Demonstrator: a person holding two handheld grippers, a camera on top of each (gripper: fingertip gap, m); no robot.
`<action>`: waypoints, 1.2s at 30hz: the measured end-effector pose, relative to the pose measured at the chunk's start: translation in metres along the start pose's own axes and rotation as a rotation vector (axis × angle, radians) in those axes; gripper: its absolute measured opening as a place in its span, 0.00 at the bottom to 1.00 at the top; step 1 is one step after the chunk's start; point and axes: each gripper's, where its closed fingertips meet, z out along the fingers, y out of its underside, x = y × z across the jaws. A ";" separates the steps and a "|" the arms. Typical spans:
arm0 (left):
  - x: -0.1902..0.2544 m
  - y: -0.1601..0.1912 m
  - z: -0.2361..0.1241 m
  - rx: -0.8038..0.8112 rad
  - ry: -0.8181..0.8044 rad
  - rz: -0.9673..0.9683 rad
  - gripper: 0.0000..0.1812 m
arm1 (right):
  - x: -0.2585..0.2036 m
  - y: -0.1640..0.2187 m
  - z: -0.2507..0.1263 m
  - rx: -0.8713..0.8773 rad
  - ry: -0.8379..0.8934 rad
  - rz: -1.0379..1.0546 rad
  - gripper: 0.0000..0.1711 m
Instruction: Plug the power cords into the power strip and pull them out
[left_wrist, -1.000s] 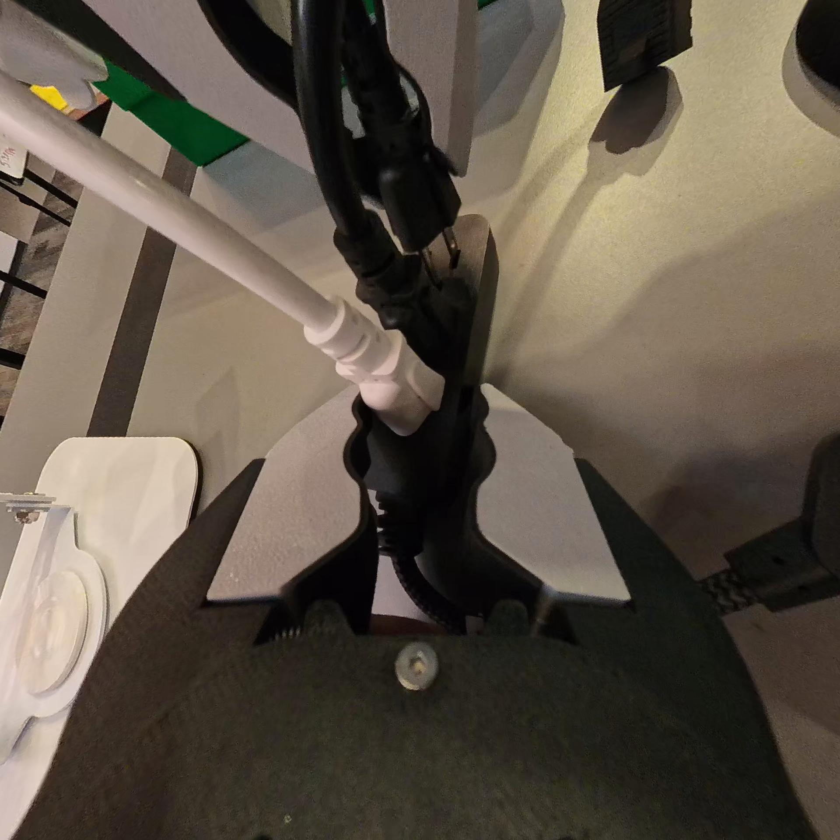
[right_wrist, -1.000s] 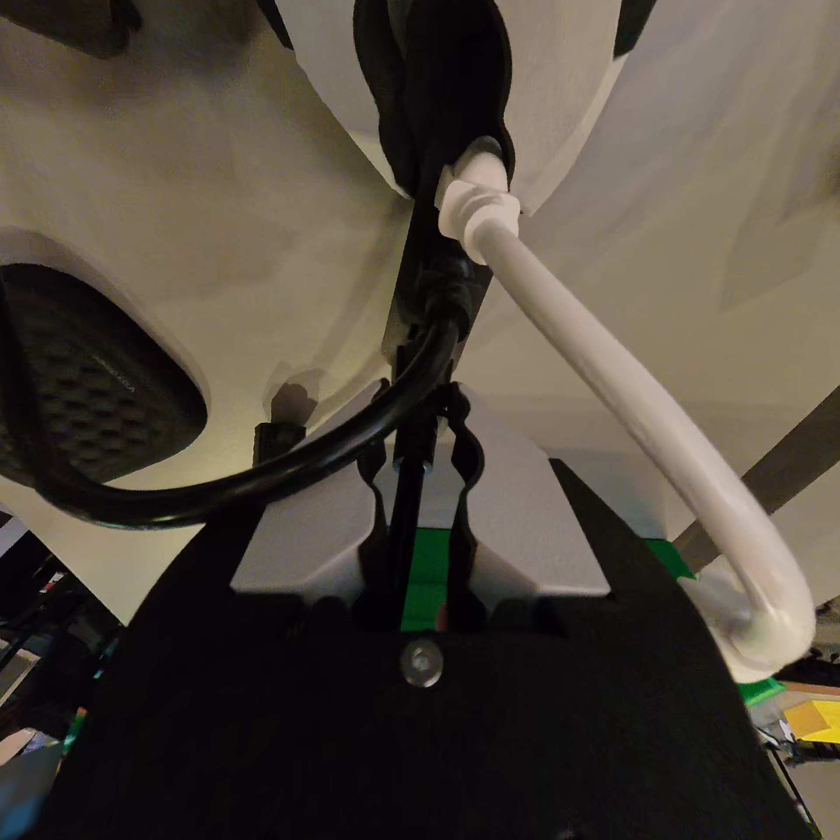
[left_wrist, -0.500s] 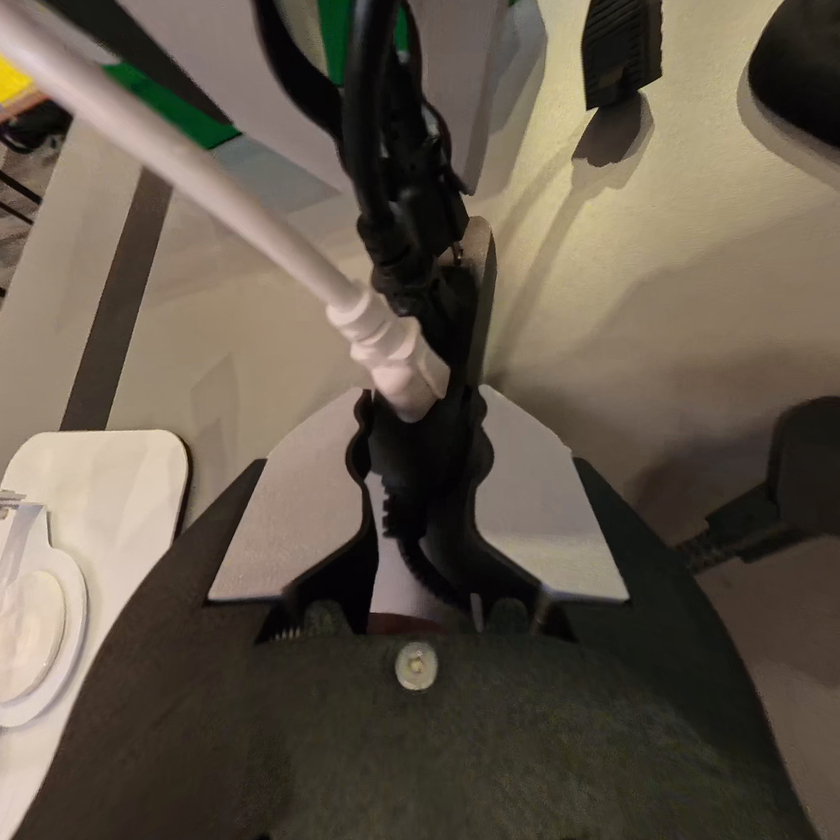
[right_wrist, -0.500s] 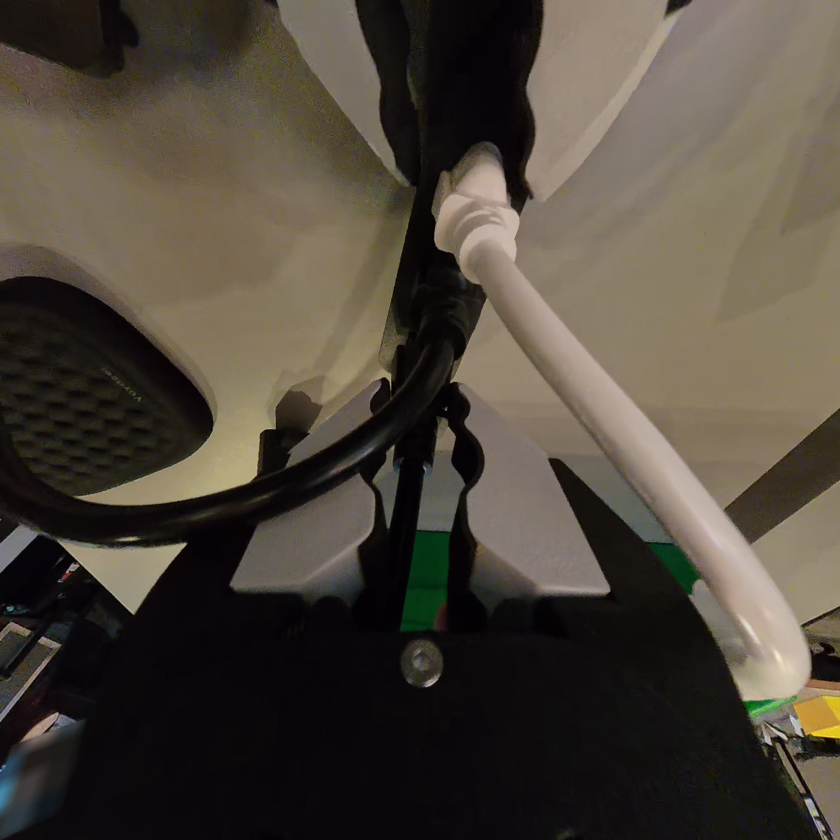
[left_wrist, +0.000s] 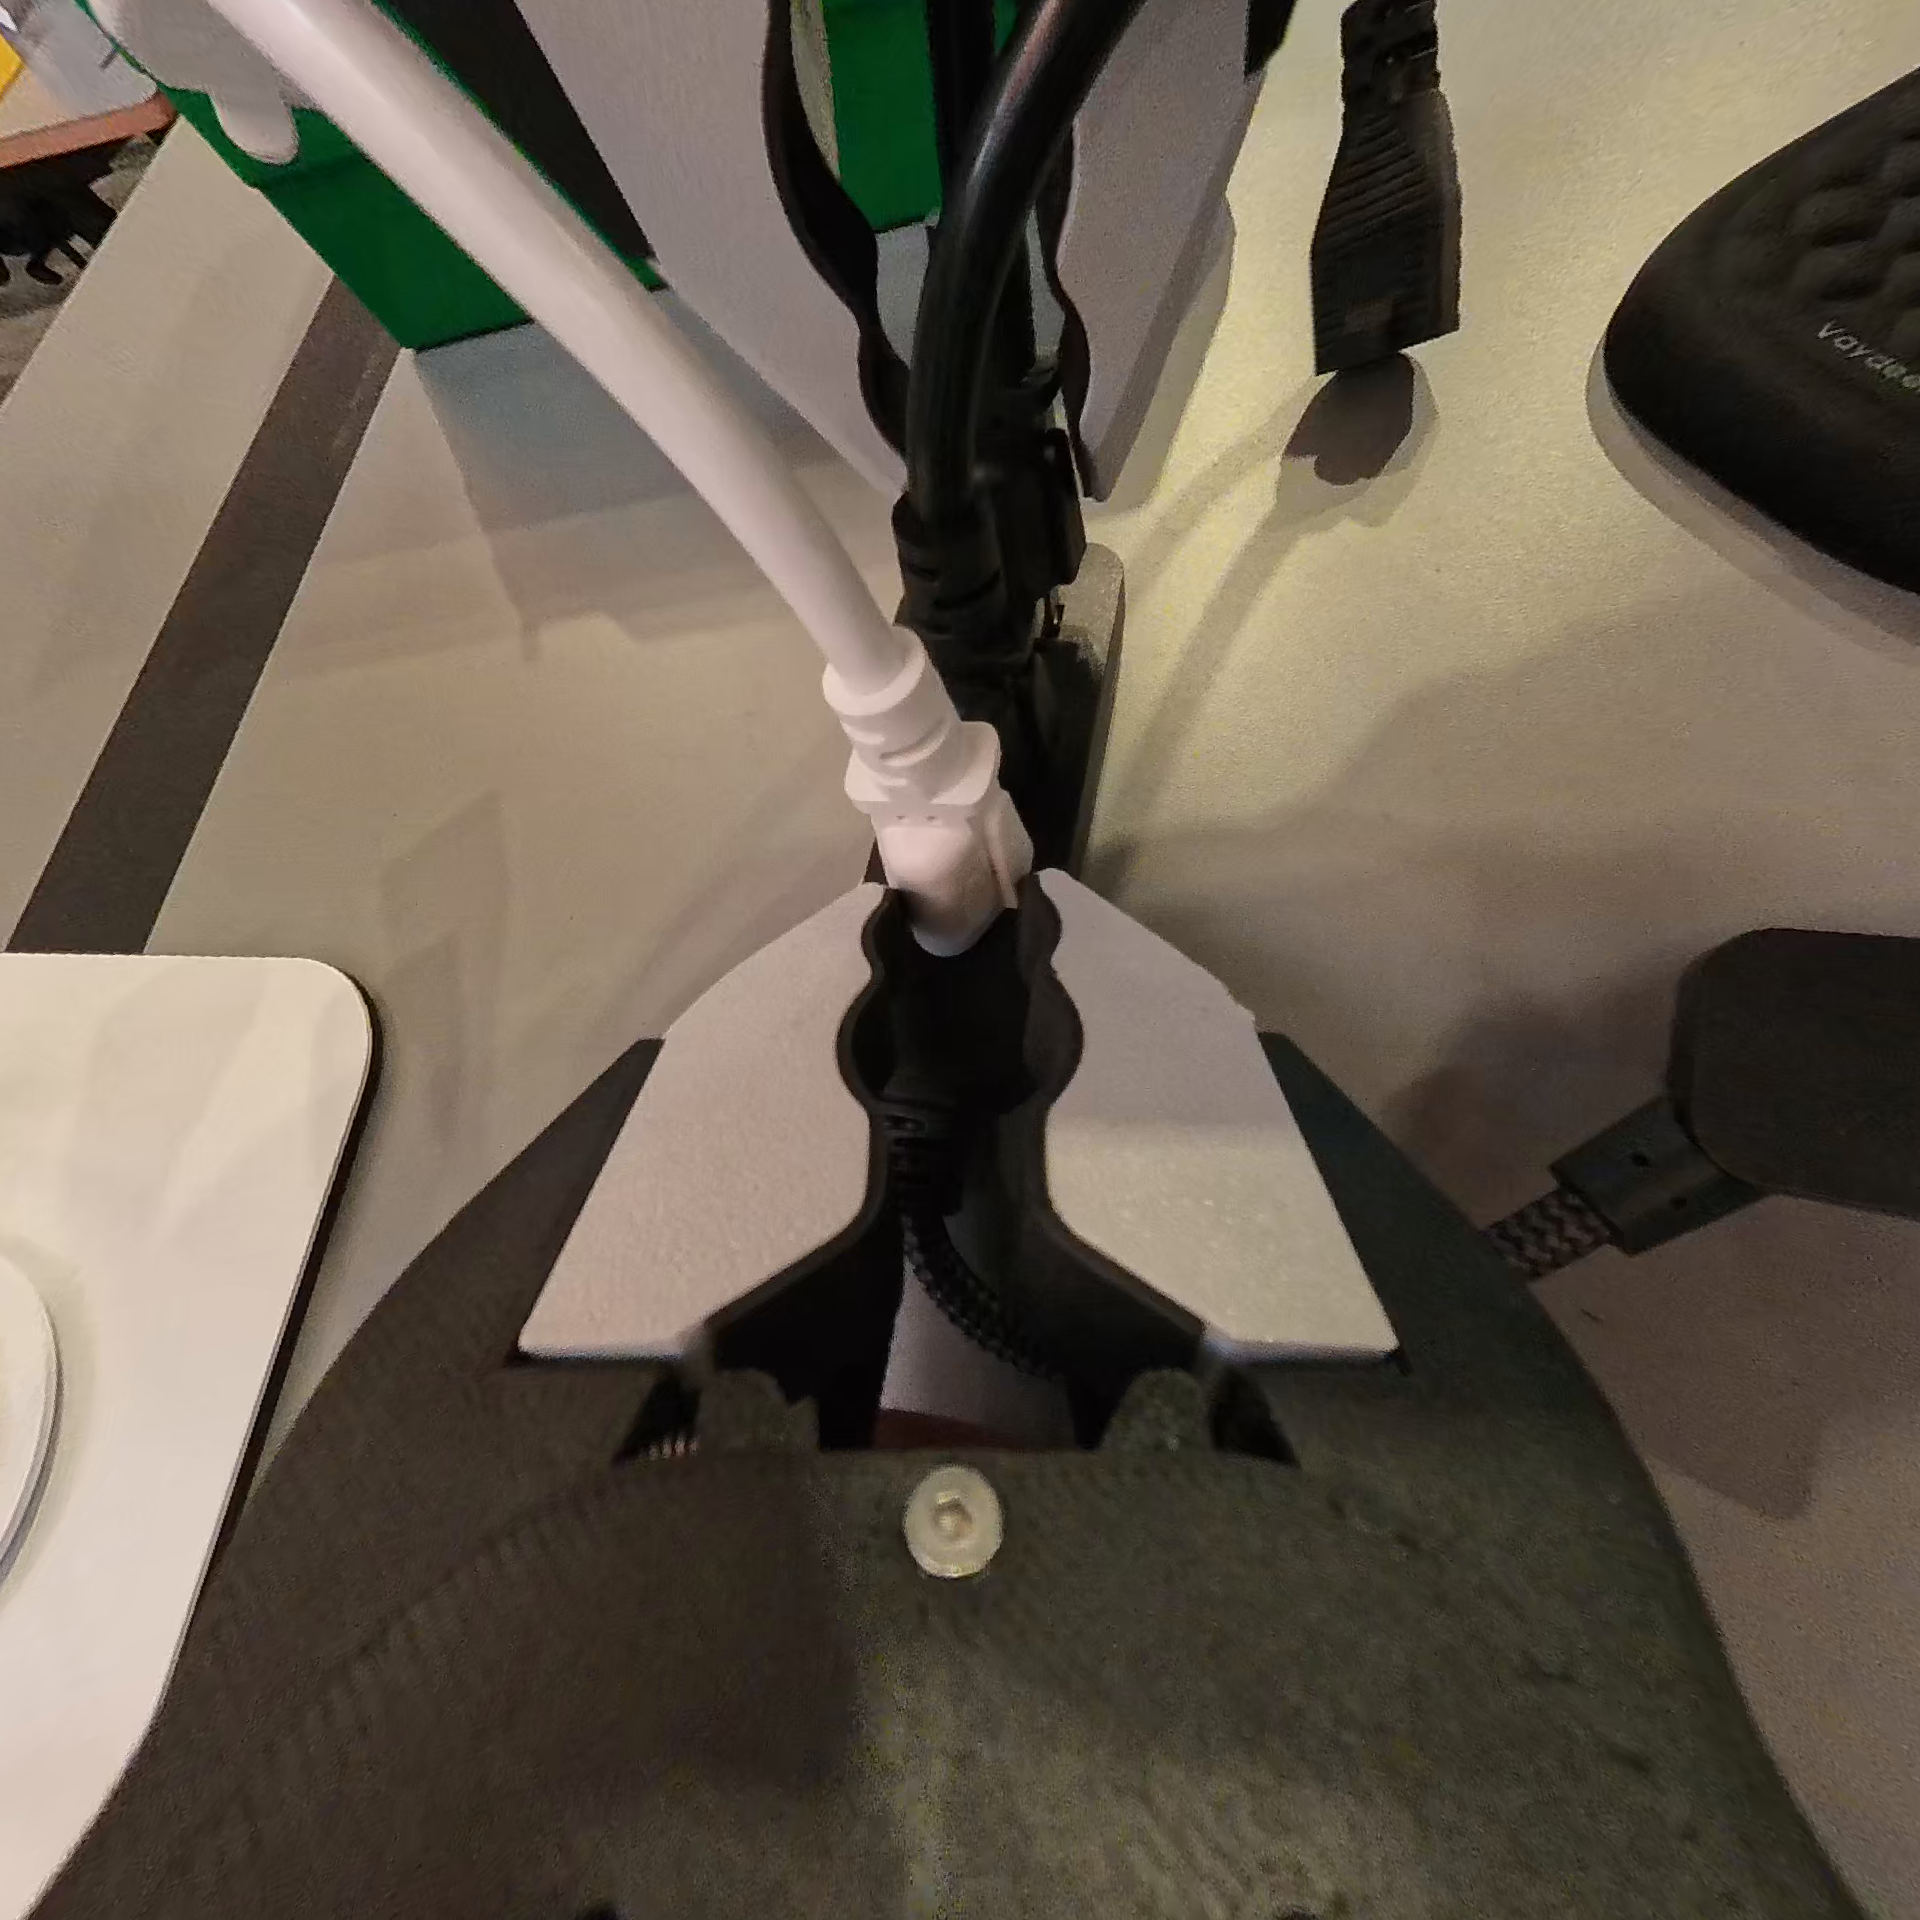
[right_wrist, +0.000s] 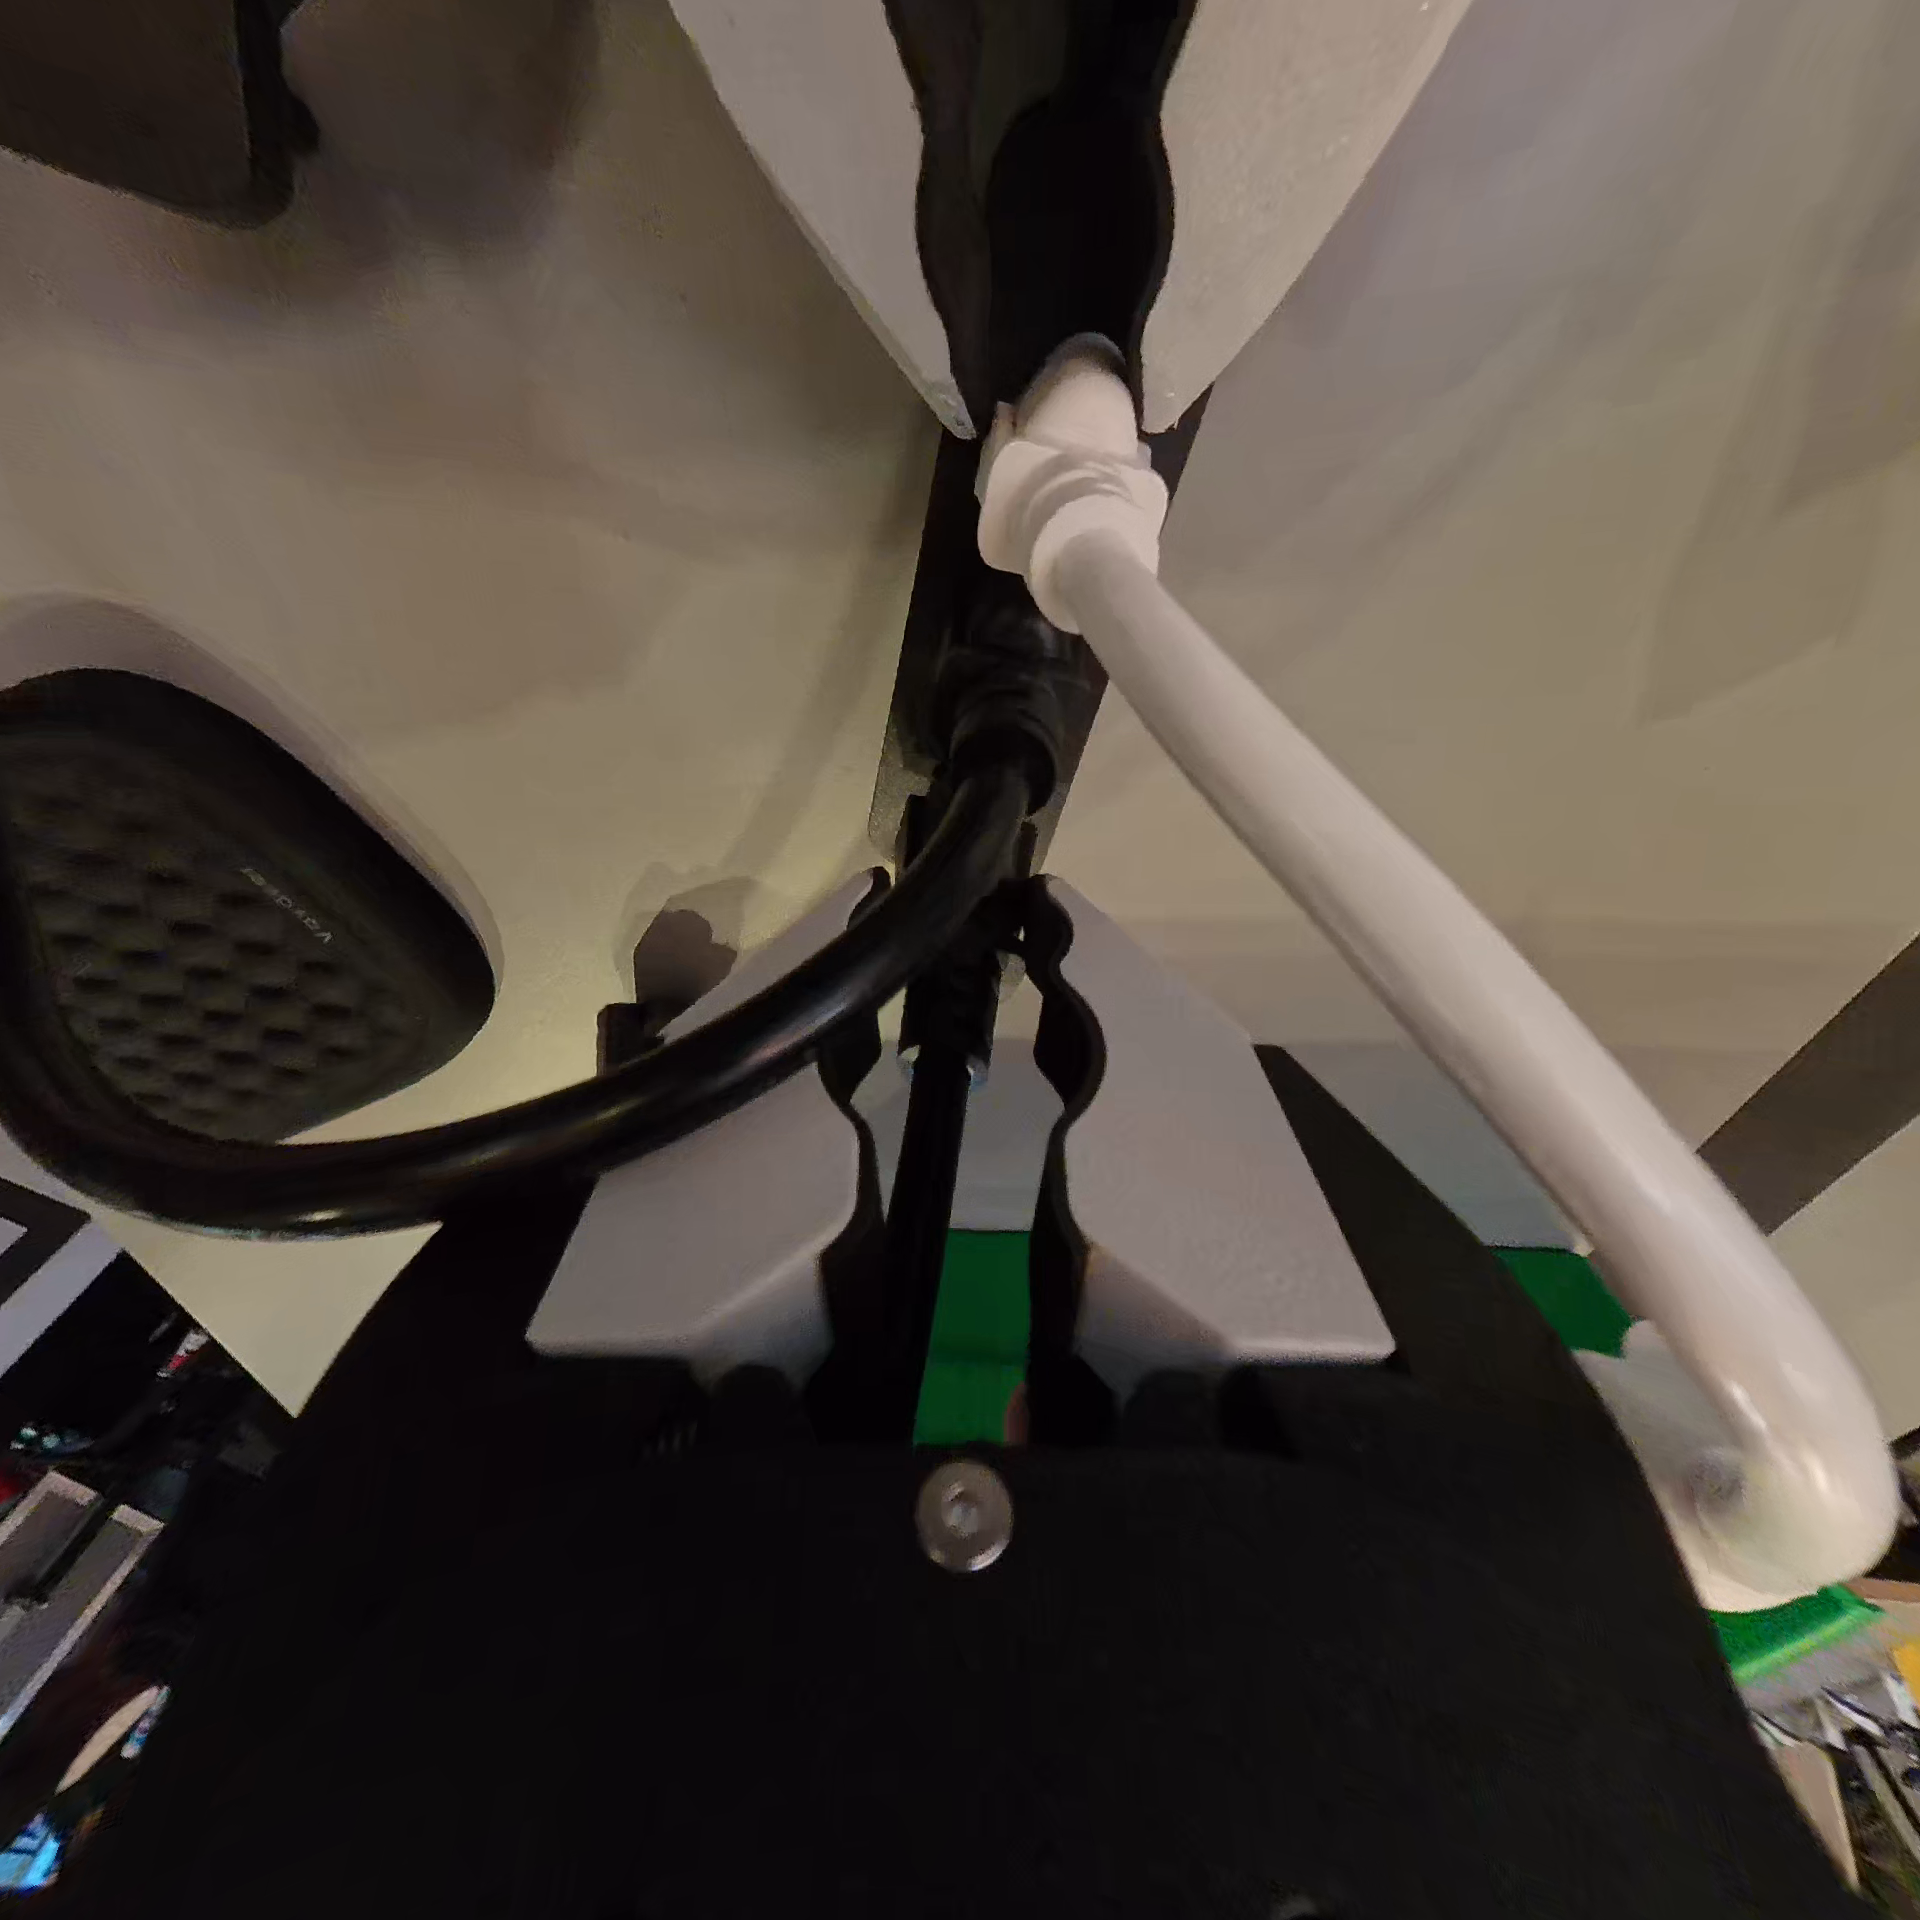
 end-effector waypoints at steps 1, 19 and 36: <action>0.000 0.000 0.000 -0.001 -0.003 0.003 0.11 | 0.000 0.000 0.000 0.002 0.004 0.004 0.14; 0.000 0.000 0.001 -0.001 -0.007 -0.003 0.11 | -0.007 0.010 -0.020 0.058 0.030 0.149 0.13; 0.000 -0.001 0.001 -0.002 -0.013 -0.002 0.11 | -0.001 -0.002 -0.015 -0.002 0.047 0.086 0.12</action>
